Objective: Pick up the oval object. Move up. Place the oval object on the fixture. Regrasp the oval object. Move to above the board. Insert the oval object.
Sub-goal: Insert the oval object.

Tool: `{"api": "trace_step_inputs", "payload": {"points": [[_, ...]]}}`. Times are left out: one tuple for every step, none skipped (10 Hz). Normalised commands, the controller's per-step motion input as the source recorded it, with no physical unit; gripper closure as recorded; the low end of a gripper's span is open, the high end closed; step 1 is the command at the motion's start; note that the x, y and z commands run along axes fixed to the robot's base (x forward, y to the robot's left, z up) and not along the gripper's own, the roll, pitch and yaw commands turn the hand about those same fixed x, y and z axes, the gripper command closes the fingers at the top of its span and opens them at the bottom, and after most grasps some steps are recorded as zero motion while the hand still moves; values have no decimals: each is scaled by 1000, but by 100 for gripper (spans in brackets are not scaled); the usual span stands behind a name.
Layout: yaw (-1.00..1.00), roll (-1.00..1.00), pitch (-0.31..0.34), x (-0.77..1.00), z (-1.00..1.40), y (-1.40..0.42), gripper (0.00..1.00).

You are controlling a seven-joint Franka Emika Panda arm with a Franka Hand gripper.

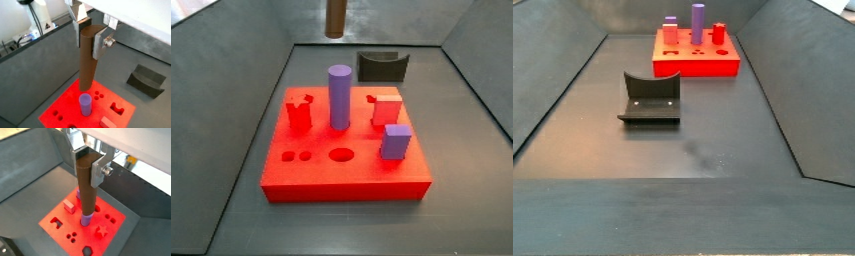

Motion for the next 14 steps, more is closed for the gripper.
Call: {"api": "trace_step_inputs", "payload": {"points": [[-880,-21,-44,0,-74,-266,100],[-714,-20,-81,0,-86,-460,100],[-683,0,0,31,9,-549,100],[-683,0,0,29,17,-549,100],[-700,0,0,46,0,-523,100],[-794,4,0,51,0,-406,100],[-854,16,-14,71,-83,-311,100],[-854,109,-33,91,-340,-243,100],[-866,214,-81,129,-631,-149,100],[-891,209,-71,103,-697,-120,100],[-977,129,-47,40,-794,-46,100],[-1000,7,-37,0,-837,0,100],[-1000,0,-103,-43,-891,0,100],[-1000,0,-130,-51,-789,0,100]]}}
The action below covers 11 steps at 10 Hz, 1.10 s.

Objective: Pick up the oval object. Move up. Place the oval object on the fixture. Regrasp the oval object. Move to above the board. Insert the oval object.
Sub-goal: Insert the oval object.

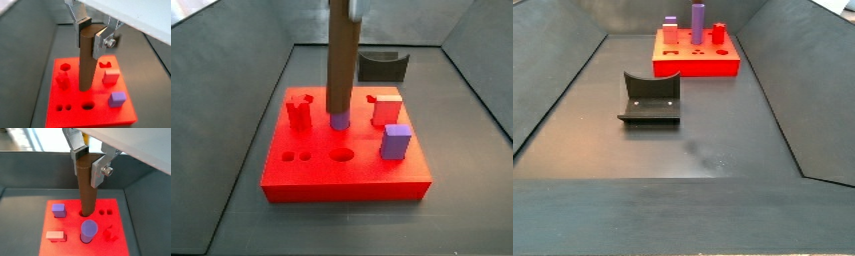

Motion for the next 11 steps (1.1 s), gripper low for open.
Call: {"api": "trace_step_inputs", "payload": {"points": [[-997,-40,-156,-57,-666,-11,100],[-974,-59,-161,-51,-600,-31,100],[-966,-69,-164,-51,-571,-37,100],[-951,-84,-144,-29,-497,-46,100],[-926,-106,-114,-6,-411,-60,100],[-863,-120,-79,0,-240,-149,100],[-789,-77,0,17,0,-323,100],[-800,-70,9,94,37,-337,100],[-677,0,0,163,0,-420,100],[-66,210,89,0,-37,-189,100],[0,294,100,0,-91,0,100]]}}
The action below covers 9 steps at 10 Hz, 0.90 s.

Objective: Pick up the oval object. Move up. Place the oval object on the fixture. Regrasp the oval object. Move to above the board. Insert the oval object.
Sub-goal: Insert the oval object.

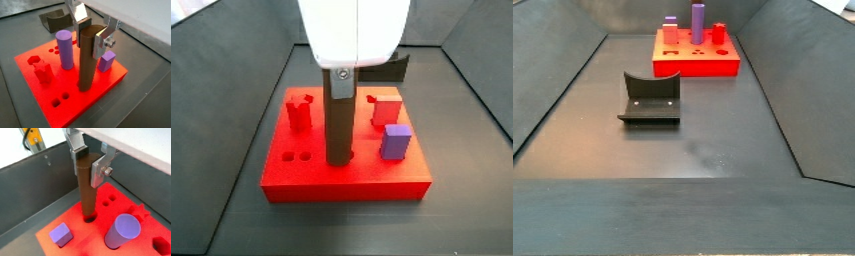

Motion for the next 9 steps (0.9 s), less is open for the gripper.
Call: {"api": "trace_step_inputs", "payload": {"points": [[0,350,219,323,-77,0,100],[-11,333,251,314,0,23,100],[0,240,181,343,-94,0,100],[0,111,24,243,-303,-111,100],[0,0,0,300,-400,-94,100],[-89,61,0,269,-363,-23,100],[-186,133,43,234,-371,0,100],[-189,179,-21,0,-731,0,100],[-94,70,-141,-17,-951,0,100]]}}
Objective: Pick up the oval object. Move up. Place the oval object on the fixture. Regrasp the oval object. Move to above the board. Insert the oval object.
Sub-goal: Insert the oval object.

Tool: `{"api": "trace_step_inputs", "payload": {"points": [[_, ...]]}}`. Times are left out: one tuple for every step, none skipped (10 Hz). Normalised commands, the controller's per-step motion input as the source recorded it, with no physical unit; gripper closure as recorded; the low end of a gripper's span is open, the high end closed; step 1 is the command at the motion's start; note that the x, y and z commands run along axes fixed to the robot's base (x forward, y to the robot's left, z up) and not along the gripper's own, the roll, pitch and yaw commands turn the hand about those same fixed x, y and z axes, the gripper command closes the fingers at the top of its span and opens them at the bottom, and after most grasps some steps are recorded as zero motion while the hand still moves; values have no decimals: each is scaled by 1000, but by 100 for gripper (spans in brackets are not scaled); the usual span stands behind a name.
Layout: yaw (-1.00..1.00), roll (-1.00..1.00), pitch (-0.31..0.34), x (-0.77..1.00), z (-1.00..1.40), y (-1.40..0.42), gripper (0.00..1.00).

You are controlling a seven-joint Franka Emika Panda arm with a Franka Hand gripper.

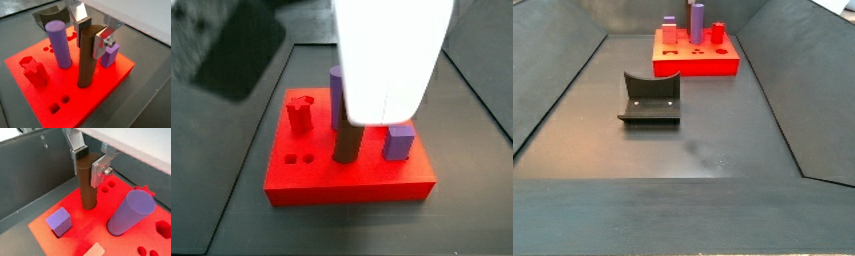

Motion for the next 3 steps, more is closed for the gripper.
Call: {"api": "trace_step_inputs", "payload": {"points": [[0,0,-143,0,-626,0,100],[0,-149,-206,0,-131,0,100],[0,0,0,0,0,0,100]]}}
